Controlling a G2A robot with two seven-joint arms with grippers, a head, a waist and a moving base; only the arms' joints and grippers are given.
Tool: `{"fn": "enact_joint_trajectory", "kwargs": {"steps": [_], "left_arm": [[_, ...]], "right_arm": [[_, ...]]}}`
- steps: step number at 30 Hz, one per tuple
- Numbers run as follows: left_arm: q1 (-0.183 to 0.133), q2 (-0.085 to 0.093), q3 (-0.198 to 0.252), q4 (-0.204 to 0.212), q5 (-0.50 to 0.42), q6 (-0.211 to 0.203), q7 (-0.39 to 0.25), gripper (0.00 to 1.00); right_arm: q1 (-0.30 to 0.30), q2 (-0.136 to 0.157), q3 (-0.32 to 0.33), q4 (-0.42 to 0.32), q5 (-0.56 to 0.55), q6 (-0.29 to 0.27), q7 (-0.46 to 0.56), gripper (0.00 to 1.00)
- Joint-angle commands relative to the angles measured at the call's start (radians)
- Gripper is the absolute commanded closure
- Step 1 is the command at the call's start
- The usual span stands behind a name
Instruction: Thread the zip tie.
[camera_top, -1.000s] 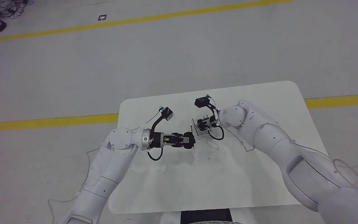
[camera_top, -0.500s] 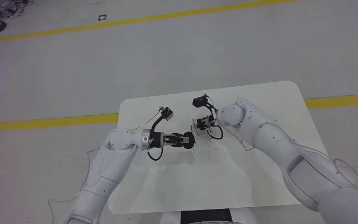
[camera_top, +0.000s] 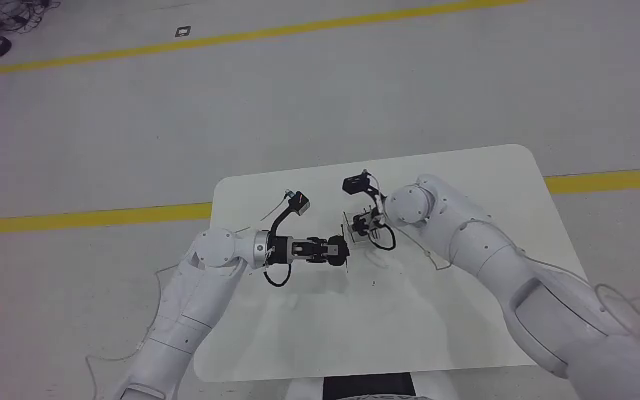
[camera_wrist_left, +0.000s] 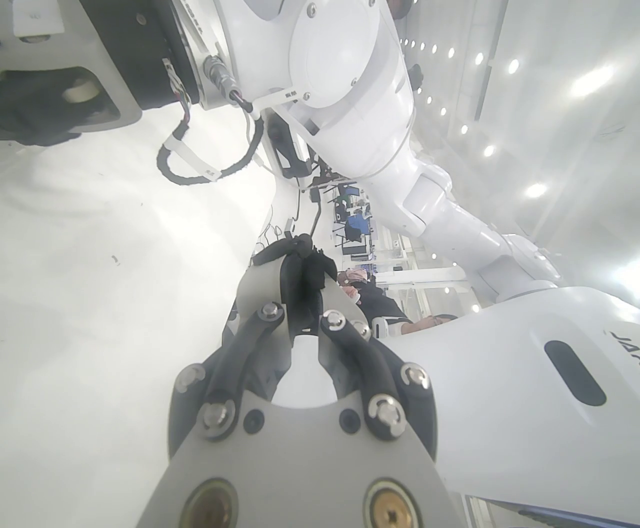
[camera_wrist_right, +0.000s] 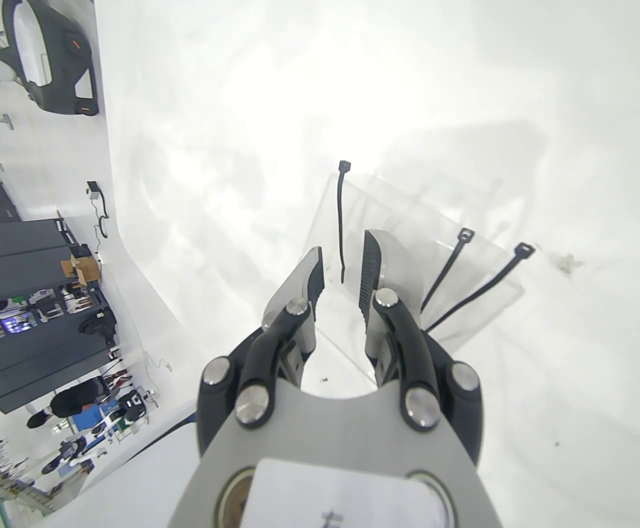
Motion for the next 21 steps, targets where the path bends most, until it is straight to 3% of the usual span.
{"fn": "enact_joint_trajectory", "kwargs": {"steps": [1, 21], "left_arm": [[0.0, 0.0, 0.0, 0.0, 0.0, 0.0, 0.0, 1.0], [0.0, 0.0, 0.0, 0.0, 0.0, 0.0, 0.0, 1.0]], "right_arm": [[-0.001, -0.001, 0.001, -0.002, -0.003, 0.004, 0.004, 0.82], [0.001, -0.026, -0.002, 0.018, -0.044, 0.036, 0.01, 0.82]]}}
